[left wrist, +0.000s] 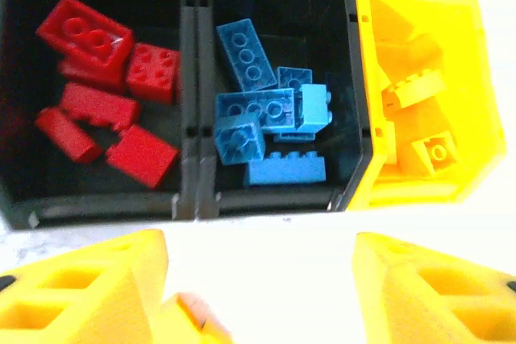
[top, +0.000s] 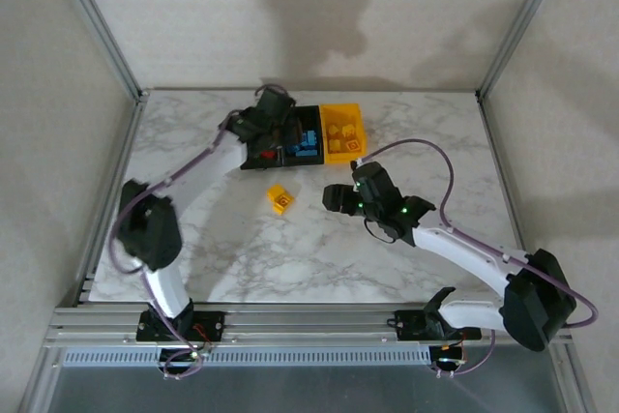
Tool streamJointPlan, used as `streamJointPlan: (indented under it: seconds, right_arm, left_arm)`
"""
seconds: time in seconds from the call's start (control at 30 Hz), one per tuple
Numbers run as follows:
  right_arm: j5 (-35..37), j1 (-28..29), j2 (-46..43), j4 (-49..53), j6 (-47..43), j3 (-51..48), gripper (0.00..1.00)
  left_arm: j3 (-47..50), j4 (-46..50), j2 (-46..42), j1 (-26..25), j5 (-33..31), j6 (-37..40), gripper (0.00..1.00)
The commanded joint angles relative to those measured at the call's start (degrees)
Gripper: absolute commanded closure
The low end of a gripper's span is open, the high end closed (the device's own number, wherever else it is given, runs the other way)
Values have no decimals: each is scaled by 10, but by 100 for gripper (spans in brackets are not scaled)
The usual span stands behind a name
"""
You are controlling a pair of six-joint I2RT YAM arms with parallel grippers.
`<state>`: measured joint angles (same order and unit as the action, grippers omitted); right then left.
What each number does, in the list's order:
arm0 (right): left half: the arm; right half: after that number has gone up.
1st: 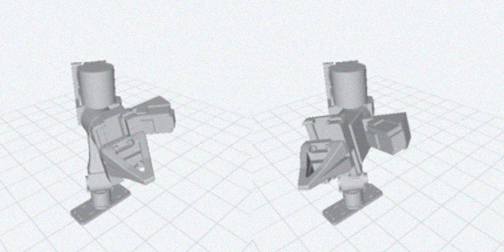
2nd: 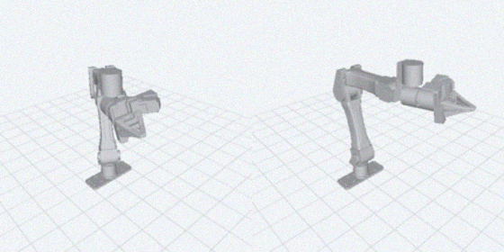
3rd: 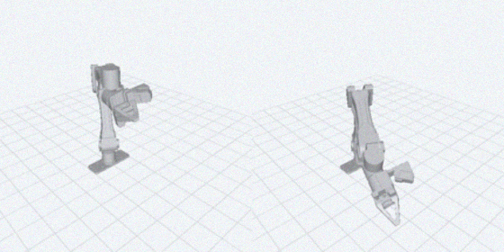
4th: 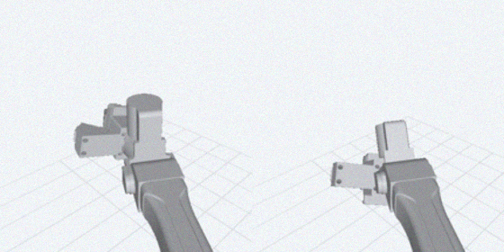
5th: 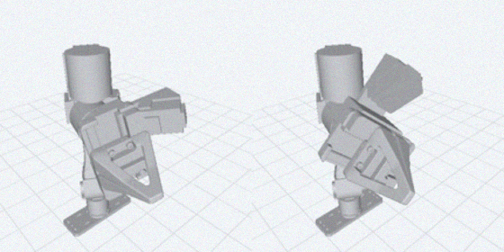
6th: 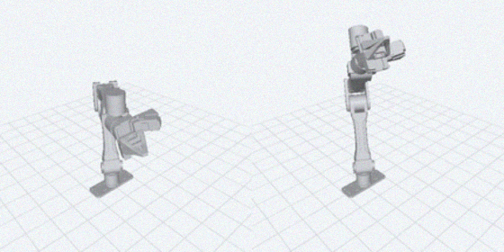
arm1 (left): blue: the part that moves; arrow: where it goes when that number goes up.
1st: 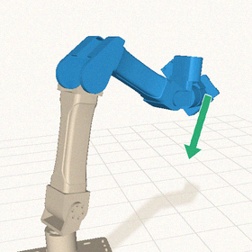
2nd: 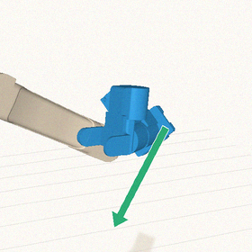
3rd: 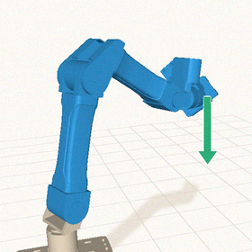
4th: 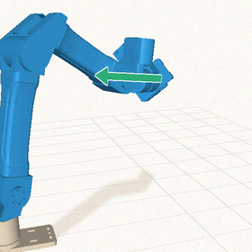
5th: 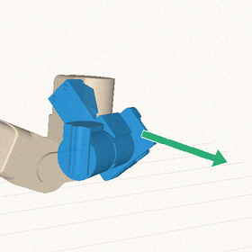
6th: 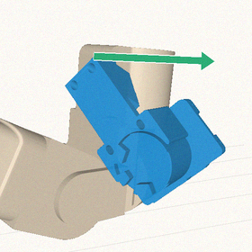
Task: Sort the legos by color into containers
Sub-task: Place the lego in the container, then pick up the lego from the center of the table.
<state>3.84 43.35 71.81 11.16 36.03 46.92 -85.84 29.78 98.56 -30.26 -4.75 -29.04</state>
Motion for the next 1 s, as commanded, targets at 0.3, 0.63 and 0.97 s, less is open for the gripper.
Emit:
streamJointPlan:
  seconds: [0.3, 0.63, 0.97]
  right_arm:
    - [-37, 51, 218, -10, -36, 178, 26]
    - [-37, 60, 393, 14, -96, 336, 25]
    - [-37, 60, 489, 42, -139, 415, 26]
  left_arm:
    - [417, -13, -380, 23, -26, -123, 30]
    - [522, 23, -538, 28, 7, -196, 26]
    - [536, 7, -536, 30, 31, -211, 26]
